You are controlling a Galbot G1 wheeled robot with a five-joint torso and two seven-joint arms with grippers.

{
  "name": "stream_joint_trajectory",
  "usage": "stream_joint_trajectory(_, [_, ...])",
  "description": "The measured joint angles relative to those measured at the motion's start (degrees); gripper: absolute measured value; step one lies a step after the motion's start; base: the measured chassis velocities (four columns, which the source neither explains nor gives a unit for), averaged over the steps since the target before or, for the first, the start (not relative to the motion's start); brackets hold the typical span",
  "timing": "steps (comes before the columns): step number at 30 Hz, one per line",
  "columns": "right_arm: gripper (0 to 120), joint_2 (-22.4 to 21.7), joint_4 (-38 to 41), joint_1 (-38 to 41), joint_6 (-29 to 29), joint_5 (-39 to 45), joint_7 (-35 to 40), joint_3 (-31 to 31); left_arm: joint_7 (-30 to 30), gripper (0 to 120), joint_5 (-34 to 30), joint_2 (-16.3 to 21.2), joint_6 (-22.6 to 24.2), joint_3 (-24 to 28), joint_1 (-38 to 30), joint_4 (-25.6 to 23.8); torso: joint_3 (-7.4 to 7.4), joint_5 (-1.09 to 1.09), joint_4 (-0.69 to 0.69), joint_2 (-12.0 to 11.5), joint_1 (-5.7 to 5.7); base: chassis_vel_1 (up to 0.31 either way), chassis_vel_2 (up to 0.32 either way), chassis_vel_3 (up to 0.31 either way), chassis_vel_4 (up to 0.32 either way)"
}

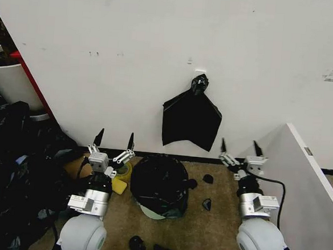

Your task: Place the garbage bag over the trash bin.

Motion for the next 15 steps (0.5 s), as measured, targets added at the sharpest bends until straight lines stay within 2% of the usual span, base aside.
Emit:
stream_joint_trajectory(4, [100,1.1,-1.6,-0.4,1.3,0.2,-4.3,4.5,-0.1,100,-5.4,1.2,2.6,-0.2,-0.7,-0.2,0.00,0.01,0.01,0.0,0.00,0.000,0.000,0.000,0.000])
stream_joint_trajectory(15, [100,1.6,0.6,-4.1,0.6,1.3,-8.1,7.4,0.0,100,-8.2,1.1,4.8,-0.4,-0.8,-0.2,0.00,0.00,-0.01,0.0,0.01,0.000,0.000,0.000,0.000])
